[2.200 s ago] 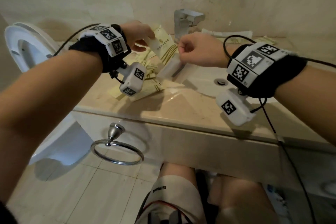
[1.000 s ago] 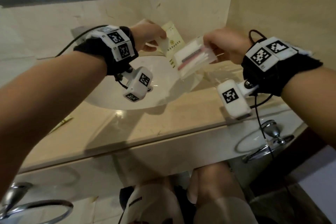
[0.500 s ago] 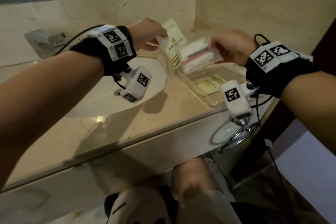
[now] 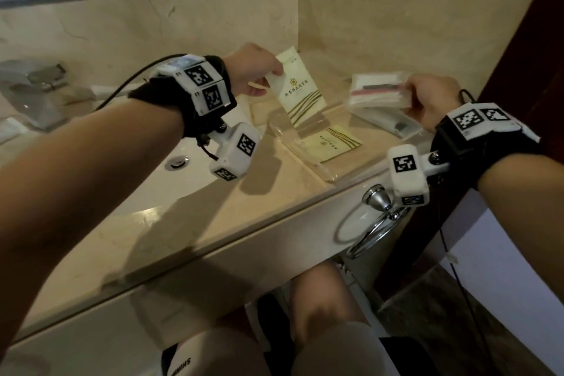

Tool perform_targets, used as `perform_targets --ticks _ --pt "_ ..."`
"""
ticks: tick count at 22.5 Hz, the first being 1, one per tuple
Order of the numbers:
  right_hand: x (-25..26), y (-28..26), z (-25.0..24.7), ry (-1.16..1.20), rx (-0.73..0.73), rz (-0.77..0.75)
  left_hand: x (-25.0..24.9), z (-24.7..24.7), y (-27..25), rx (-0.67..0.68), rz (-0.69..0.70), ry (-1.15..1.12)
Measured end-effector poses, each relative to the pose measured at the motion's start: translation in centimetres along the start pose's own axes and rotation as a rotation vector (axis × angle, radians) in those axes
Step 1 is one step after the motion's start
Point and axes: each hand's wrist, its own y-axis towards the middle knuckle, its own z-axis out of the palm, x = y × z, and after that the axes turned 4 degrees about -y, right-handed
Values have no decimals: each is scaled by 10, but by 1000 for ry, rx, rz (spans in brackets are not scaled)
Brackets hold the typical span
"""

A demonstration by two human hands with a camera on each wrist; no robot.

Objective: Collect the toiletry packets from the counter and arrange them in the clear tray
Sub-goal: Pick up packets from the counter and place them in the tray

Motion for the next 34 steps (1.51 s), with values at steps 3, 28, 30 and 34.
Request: perform_targets --ticks 3,28,30,34 --pt "-9 13 -13 -52 -46 -30 -7 17 7 38 11 -2" --pt "-30 23 -3 -1073 119 -391 -2 59 35 164 -30 -10" --pt "-31 22 -2 -1117 73 -384 -2 59 35 159 -25 -6" --pt "-31 14 -3 -1243 -8 -380 -3 58 35 167 -20 0"
